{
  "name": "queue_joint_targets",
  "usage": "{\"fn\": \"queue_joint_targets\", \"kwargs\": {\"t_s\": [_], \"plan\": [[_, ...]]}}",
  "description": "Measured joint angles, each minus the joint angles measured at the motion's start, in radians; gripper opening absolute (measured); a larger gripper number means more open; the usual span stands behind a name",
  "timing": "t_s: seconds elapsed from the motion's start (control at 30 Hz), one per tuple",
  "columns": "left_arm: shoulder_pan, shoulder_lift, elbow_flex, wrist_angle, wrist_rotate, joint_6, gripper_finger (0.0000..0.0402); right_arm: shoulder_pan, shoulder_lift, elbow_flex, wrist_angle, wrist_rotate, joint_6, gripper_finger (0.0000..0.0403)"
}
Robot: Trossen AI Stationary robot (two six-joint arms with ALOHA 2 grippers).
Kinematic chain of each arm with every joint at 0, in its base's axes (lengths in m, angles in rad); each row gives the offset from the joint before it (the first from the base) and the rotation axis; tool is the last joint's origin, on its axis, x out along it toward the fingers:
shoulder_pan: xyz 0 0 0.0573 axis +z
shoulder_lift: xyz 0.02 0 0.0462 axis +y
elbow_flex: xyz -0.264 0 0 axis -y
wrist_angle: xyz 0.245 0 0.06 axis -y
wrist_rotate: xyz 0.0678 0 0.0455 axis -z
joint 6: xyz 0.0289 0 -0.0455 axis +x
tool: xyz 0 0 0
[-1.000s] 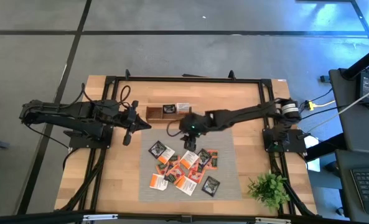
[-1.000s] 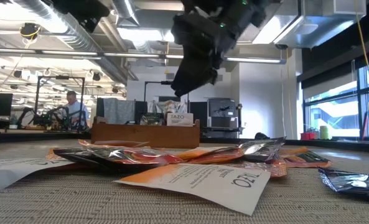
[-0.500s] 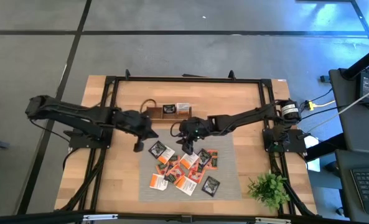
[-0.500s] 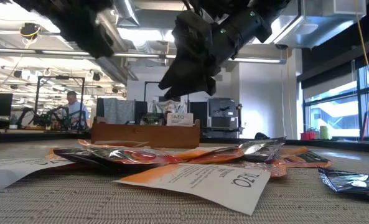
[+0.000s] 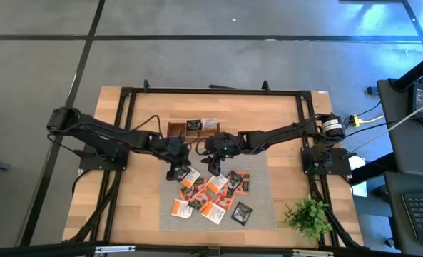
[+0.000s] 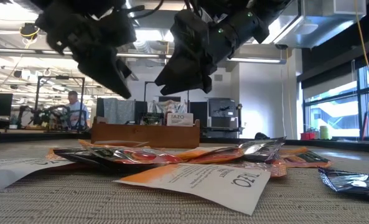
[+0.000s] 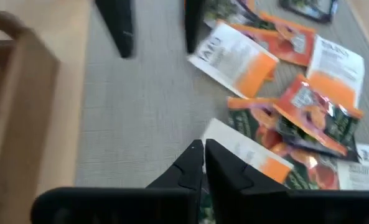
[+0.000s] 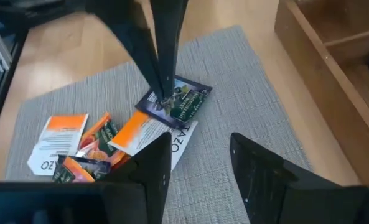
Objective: Pick & Place Tea
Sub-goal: Put the white orange tea bag into the right section of the wooden organizer
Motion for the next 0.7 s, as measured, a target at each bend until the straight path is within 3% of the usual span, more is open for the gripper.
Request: {"fn": "queue_joint_targets", "kwargs": {"t_s": [0.43,0.7], "plan": [[-0.14,0.024,0.0,-0.001,0.005,0.007,0.012,0.029,0.0,0.0,-0.001,0.018,0.159,0.0197],[-0.222,0.041,0.0,-0.001,-0.044,-0.066,0.0135,0.055,0.0,0.0,0.001,0.015,0.308,0.0198]]}}
